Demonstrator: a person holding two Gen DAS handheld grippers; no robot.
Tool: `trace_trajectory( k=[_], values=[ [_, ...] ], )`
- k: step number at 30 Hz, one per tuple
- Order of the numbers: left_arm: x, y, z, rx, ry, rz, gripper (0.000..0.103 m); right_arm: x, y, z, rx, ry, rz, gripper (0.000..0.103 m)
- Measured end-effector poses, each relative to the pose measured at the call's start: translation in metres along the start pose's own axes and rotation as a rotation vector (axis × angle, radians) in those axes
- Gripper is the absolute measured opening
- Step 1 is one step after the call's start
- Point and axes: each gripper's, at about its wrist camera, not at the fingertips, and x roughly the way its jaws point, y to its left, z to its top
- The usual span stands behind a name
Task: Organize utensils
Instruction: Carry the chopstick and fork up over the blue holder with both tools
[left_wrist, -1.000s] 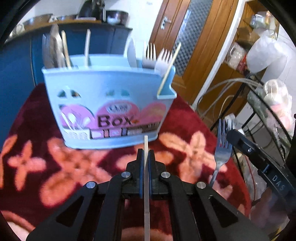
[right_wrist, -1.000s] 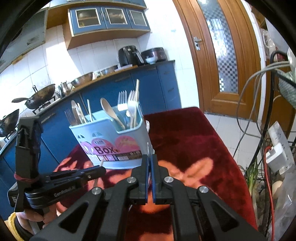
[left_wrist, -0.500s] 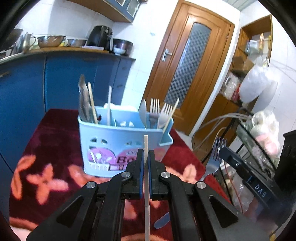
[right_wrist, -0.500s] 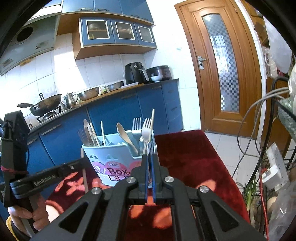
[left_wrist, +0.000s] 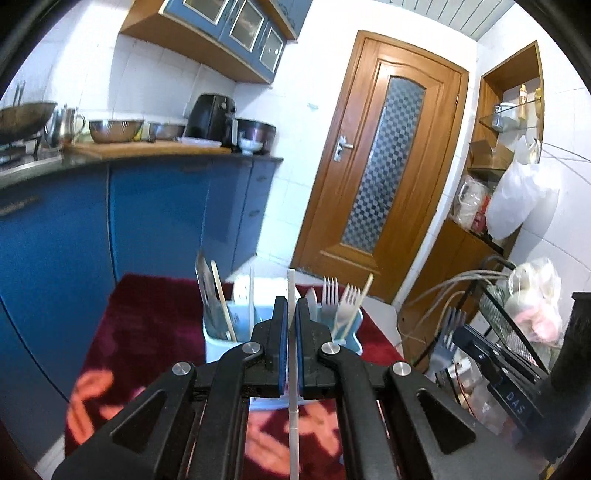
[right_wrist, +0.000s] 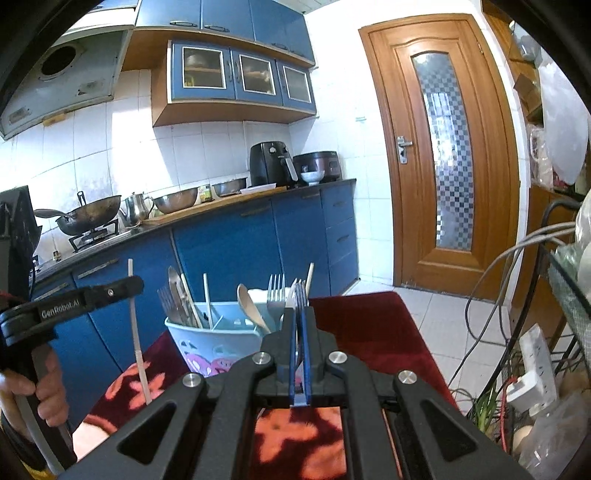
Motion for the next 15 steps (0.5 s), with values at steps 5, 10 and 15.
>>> trace_trajectory(
  k=[5,10,15],
  values=[
    [-0.001,-0.004,0.03,0.034,-0.062,0.032,0.002,0.002,0.003,0.018,-0.037,-0.027,-0.024,0.004],
    [0.0,-0.005,0.058,0.043,-0.12,0.053,0.002,0.01,0.005,0.035,-0.066,-0.048,-0.049,0.004],
    [0.008,-0.004,0.082,0.069,-0.169,0.09,0.002,0.021,0.006,0.051,-0.094,-0.073,-0.082,0.004]
  ],
)
